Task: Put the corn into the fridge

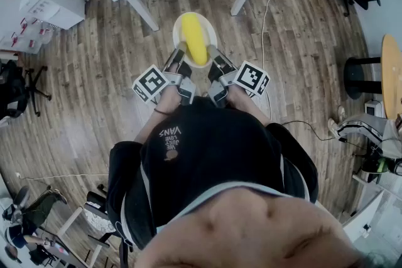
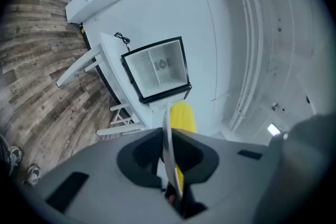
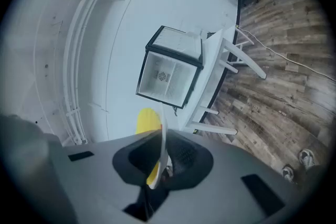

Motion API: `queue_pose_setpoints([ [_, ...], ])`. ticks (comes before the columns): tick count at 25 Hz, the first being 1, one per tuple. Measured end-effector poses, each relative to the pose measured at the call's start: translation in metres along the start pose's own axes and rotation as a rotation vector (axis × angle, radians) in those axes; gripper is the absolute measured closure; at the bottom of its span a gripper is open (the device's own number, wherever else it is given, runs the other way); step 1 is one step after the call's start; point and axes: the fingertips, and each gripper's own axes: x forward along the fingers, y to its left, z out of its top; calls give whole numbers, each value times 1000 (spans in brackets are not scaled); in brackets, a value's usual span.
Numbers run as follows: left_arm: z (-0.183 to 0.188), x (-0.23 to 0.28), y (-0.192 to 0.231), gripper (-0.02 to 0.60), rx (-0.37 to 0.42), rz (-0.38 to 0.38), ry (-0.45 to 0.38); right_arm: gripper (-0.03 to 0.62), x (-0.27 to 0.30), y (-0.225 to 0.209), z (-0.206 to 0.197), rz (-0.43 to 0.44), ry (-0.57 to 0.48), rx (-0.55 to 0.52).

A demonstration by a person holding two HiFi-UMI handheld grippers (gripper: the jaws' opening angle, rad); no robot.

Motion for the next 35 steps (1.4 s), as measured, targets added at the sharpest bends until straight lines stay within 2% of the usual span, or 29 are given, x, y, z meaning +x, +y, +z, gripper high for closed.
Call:
queue_pose_setpoints([
  [16,-7,16,2,548,-28,11,-20,560,0,-5,18,13,7,-20],
  [35,-21,38,9,548,-39,42,-82,559,1,-26,39,21,93,-37],
])
